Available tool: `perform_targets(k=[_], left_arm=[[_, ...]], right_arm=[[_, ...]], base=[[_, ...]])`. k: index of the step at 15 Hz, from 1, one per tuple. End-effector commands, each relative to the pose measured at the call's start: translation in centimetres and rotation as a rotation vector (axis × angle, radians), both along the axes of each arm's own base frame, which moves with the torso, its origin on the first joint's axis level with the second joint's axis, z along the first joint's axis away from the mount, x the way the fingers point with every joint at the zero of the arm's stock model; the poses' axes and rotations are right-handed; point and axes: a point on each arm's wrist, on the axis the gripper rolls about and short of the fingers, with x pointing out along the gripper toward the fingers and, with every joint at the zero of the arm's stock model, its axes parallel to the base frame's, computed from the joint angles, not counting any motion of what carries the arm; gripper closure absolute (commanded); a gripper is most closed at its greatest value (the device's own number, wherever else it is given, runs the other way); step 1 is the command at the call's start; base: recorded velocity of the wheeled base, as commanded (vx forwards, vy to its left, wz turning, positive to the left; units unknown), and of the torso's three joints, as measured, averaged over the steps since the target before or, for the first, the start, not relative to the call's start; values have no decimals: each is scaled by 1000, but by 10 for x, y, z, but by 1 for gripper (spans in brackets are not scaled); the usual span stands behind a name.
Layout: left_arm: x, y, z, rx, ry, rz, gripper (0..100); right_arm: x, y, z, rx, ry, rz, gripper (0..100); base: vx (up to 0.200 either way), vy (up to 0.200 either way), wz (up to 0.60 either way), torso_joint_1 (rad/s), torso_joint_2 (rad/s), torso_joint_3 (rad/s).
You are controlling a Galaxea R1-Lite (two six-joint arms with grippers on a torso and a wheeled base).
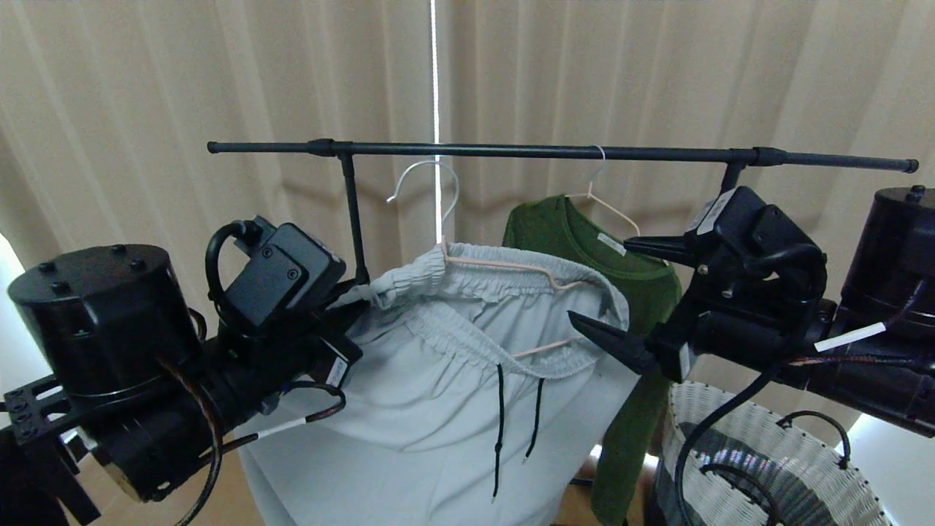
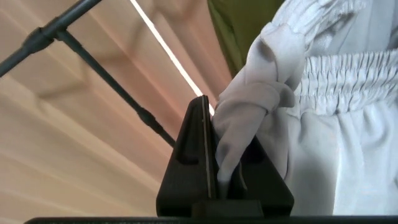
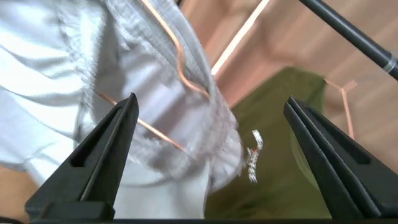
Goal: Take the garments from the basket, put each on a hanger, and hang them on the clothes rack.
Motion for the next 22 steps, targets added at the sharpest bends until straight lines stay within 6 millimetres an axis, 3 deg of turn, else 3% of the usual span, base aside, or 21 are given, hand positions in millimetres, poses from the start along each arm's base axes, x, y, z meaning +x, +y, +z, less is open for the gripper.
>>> perform_targets(k=[1, 4, 10, 14, 15, 22], left_arm=[[-4, -5, -7, 12, 14, -25, 100], [-7, -12, -10, 21, 22, -56, 100], [-12, -14, -15, 35, 26, -79, 100], [-20, -11, -19, 49, -66, -106, 100], [-21, -11, -19, 51, -69, -111, 100], [-21, -11, -19, 49, -68, -112, 100]], right_arm=[[1, 11, -6, -16, 17, 34, 0], [10, 25, -6, -26, 11, 53, 0], [21, 33, -16, -49, 35, 53, 0], [23, 33, -19, -53, 42, 50, 0], [22, 33, -19, -53, 42, 50, 100], [22, 32, -20, -55, 47, 50, 100]], base=[[0, 0, 0, 0, 0, 0], [0, 0, 0, 0, 0, 0], [0, 0, 0, 0, 0, 0], [0, 0, 0, 0, 0, 0], [0, 0, 0, 0, 0, 0], [0, 0, 0, 0, 0, 0]])
